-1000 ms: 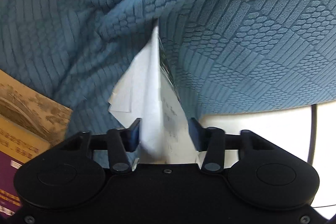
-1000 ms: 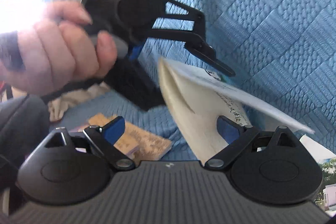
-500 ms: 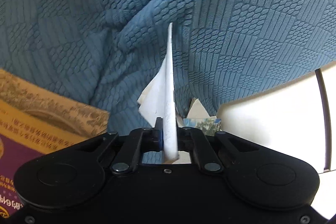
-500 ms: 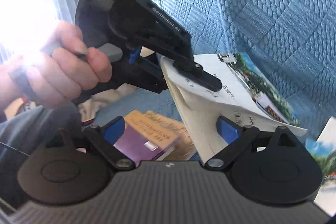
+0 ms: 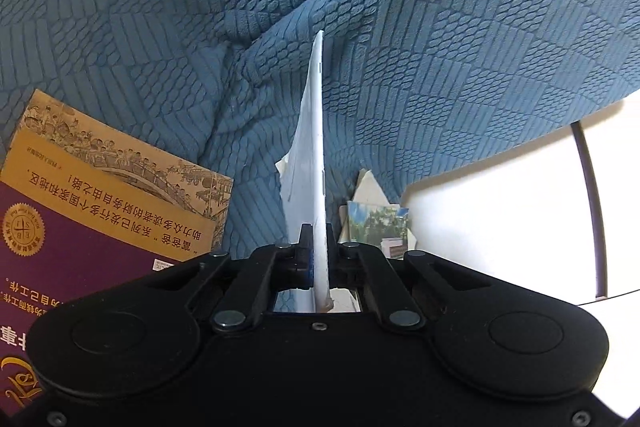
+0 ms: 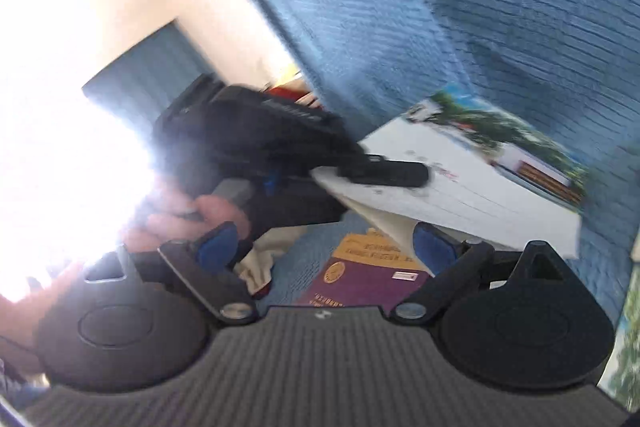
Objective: Organize objects
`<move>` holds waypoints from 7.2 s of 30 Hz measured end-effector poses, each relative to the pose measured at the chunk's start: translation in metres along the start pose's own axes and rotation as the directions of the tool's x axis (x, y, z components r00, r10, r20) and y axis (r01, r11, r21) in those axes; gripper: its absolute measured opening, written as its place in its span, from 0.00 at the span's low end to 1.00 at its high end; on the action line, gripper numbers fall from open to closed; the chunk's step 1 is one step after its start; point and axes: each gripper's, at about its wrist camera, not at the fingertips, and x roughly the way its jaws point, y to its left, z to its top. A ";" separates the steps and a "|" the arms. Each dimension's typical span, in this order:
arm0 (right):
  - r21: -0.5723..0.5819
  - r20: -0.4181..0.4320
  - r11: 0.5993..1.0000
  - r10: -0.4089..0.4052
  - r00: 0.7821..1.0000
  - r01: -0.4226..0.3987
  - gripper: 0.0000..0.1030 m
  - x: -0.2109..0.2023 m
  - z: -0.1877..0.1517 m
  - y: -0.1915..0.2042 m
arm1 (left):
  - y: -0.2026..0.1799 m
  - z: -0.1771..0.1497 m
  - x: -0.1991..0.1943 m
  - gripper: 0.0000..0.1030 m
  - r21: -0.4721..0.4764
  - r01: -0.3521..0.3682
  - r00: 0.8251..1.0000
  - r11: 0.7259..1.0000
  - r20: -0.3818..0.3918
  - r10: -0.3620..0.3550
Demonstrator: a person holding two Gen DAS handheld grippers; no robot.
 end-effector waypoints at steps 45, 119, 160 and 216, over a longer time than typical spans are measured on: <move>0.664 0.159 0.699 -0.481 0.862 0.267 0.08 -0.014 -0.056 -0.011 | 0.023 -0.030 -0.096 0.03 0.016 0.046 0.998 0.999 0.030 -0.046; -0.052 -0.202 0.666 -0.737 0.645 0.745 0.46 0.070 -0.061 0.139 | 0.084 -0.098 -0.149 0.79 0.262 -0.277 0.961 0.925 0.091 0.262; 0.017 0.170 0.556 -0.820 0.546 0.831 0.46 -0.070 -0.017 0.283 | -0.073 -0.152 -0.241 0.99 0.561 -0.183 0.970 0.807 0.236 0.056; 0.354 0.100 0.412 -0.909 0.404 0.840 0.65 -0.181 -0.023 0.081 | -0.127 -0.175 0.041 0.71 0.472 -0.010 0.991 0.881 -0.114 0.072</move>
